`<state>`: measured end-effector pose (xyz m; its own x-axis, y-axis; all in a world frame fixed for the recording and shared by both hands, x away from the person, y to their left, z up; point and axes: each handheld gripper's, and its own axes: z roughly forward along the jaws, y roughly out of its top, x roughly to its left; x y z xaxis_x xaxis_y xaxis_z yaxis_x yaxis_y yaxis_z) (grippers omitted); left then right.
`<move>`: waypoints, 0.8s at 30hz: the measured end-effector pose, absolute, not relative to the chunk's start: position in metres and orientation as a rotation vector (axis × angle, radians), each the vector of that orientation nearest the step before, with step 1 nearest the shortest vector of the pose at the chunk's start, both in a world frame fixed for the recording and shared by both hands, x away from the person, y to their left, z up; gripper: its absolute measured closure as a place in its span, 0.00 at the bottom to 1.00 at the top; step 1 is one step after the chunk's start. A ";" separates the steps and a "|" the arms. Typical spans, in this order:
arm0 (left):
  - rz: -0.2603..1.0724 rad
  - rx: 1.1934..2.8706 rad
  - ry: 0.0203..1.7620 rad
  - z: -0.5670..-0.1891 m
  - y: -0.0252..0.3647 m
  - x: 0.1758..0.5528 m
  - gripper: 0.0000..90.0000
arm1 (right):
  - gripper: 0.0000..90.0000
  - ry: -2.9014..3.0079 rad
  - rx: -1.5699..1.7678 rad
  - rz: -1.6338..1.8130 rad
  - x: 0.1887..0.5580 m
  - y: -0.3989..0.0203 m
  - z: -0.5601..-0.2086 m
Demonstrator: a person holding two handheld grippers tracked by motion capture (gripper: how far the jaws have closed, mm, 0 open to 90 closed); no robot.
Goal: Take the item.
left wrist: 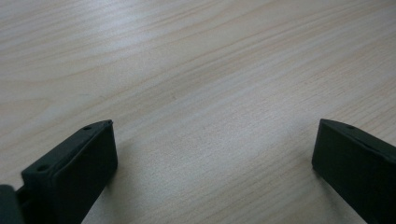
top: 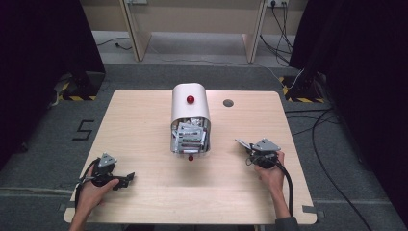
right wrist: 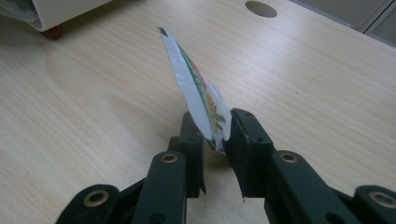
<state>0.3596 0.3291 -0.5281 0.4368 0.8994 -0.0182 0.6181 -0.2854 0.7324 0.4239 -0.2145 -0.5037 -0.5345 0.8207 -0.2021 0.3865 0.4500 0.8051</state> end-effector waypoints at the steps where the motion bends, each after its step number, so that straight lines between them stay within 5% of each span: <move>1: 0.533 2.015 1.271 -0.528 0.329 0.360 0.00 | 0.83 2.120 1.004 0.963 0.424 -0.214 -0.504; 24: 0.533 2.014 1.272 -0.528 0.329 0.360 0.00 | 0.50 2.147 1.173 1.040 0.429 -0.209 -0.510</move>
<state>0.3596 0.3291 -0.5281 0.4368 0.8994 -0.0181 0.6181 -0.2855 0.7324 0.4289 -0.2092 -0.5099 -0.5186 0.8536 -0.0493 0.4904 0.3441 0.8007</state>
